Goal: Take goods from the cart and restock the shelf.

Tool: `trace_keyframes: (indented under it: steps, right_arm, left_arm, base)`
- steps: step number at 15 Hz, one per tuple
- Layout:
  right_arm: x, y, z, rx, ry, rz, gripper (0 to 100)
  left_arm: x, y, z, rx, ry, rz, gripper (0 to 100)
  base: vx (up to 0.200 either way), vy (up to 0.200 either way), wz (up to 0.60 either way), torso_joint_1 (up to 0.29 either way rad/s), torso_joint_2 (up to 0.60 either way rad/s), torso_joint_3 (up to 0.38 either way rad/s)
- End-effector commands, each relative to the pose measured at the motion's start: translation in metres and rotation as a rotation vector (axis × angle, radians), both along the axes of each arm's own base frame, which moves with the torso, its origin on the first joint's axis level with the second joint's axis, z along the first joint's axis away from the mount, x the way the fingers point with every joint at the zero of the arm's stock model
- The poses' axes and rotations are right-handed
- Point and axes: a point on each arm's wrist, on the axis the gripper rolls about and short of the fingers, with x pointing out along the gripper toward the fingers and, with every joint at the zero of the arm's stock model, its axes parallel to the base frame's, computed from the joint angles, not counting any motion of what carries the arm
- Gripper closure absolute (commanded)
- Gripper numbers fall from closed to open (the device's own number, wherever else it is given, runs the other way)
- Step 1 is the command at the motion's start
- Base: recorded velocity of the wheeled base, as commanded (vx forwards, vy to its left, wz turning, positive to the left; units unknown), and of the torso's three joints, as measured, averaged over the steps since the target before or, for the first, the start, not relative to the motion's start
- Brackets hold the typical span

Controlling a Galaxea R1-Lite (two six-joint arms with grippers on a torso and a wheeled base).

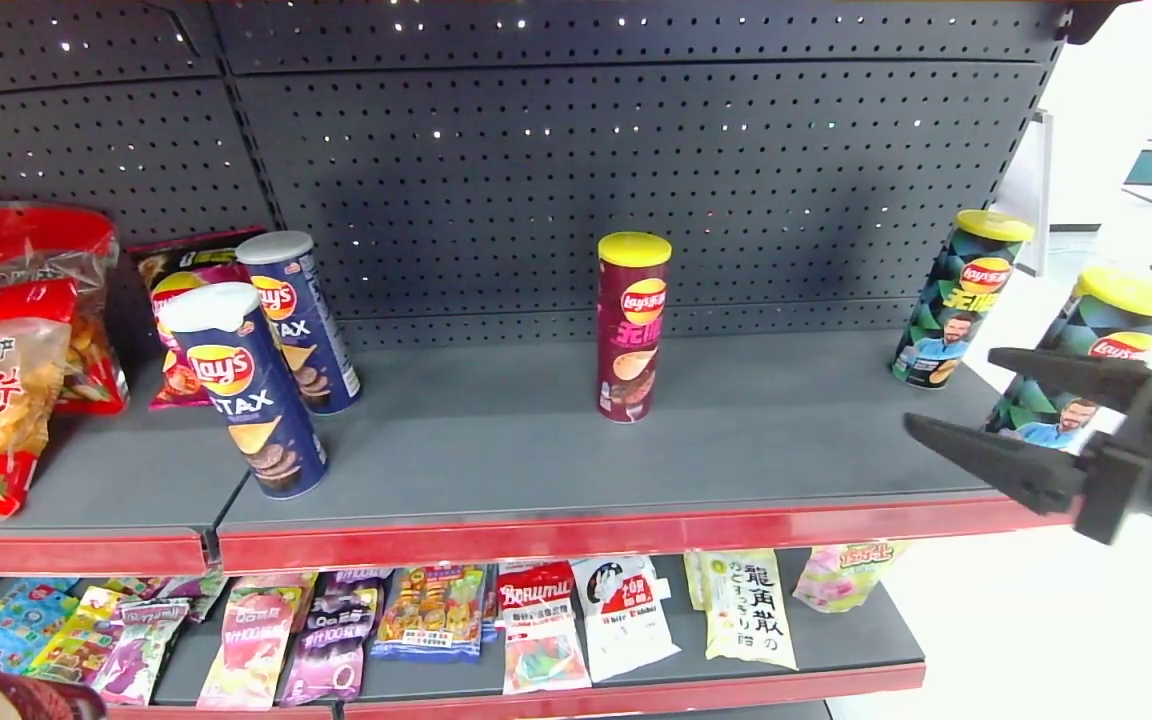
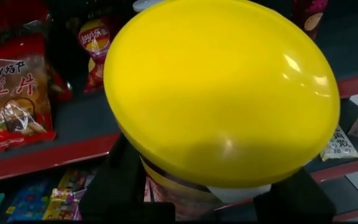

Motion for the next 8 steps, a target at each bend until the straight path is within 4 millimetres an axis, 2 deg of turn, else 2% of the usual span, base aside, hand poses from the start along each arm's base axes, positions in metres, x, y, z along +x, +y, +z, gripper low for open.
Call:
trace_keyframes:
  steps: [1, 3, 4, 5, 6, 8]
  right_arm:
    - [0.086, 0.052, -0.025, -0.040, 0.078, 0.085, 0]
    - [0.104, 0.065, -0.026, -0.032, 0.084, 0.099, 0]
    - [0.116, 0.082, -0.028, -0.017, 0.091, 0.116, 0]
    - [0.116, 0.082, -0.028, -0.017, 0.091, 0.116, 0]
    - [0.125, 0.104, -0.027, 0.008, 0.098, 0.130, 0]
    - [0.137, 0.118, -0.027, 0.012, 0.082, 0.124, 0]
  left_arm:
    - [0.002, 0.000, 0.000, 0.000, 0.010, 0.005, 100]
    - [0.002, 0.000, 0.000, 0.000, 0.011, 0.019, 100]
    - [0.002, 0.000, 0.000, 0.000, 0.013, 0.021, 100]
    - [0.002, 0.000, 0.000, 0.000, 0.013, 0.021, 100]
    - [0.004, 0.000, 0.001, 0.000, 0.019, 0.021, 100]
    - [0.004, 0.001, 0.001, 0.000, 0.021, 0.022, 100]
  base:
    - [0.000, 0.000, 0.00, 0.000, 0.00, 0.000]
    - [0.000, 0.000, 0.00, 0.000, 0.00, 0.000]
    - [0.000, 0.000, 0.00, 0.000, 0.00, 0.000]
    - [0.000, 0.000, 0.00, 0.000, 0.00, 0.000]
    - [0.000, 0.000, 0.00, 0.000, 0.00, 0.000]
    - [0.000, 0.000, 0.00, 0.000, 0.00, 0.000]
